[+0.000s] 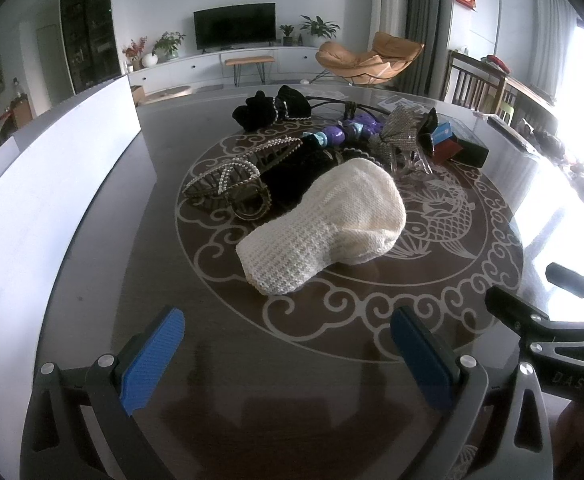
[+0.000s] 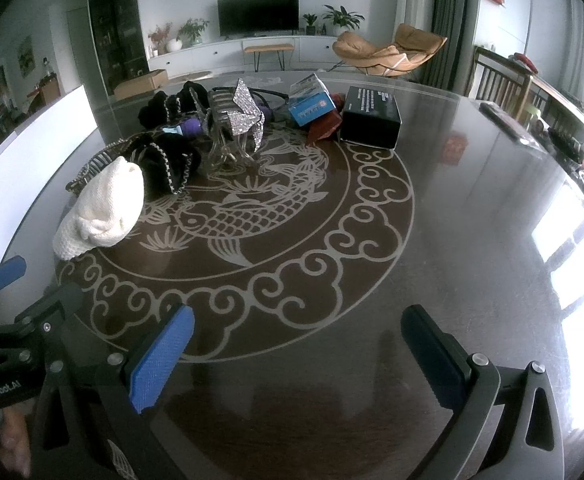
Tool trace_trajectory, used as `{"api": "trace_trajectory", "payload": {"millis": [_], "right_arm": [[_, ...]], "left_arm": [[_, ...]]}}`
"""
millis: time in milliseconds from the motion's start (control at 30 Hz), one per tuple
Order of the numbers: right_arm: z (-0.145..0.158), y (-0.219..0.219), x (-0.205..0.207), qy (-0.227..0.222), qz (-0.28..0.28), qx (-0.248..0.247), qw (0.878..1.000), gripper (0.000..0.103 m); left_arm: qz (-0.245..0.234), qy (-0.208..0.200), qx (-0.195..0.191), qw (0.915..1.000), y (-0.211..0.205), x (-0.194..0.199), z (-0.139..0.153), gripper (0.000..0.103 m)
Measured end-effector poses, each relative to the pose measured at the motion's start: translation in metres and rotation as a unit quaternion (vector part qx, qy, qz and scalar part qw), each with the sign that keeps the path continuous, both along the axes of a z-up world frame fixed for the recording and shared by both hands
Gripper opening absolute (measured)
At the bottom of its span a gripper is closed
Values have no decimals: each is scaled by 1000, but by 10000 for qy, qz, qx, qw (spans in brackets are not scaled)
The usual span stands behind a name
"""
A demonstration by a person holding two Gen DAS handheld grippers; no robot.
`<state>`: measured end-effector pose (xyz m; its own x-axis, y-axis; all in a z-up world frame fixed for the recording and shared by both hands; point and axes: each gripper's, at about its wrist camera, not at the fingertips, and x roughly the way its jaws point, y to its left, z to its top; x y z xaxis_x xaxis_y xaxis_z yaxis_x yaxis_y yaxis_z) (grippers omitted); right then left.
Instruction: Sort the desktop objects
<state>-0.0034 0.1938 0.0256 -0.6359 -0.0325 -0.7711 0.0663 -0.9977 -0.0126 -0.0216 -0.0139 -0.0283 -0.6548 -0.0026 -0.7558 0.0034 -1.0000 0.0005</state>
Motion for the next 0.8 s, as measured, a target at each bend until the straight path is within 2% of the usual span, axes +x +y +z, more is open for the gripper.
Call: {"api": "trace_trajectory", "payload": {"millis": [800], "right_arm": [[-1,0,-1,-22,-10,13,10000,103]], "left_arm": [[-30,-26,23,10000,3,-1,0,103]]}}
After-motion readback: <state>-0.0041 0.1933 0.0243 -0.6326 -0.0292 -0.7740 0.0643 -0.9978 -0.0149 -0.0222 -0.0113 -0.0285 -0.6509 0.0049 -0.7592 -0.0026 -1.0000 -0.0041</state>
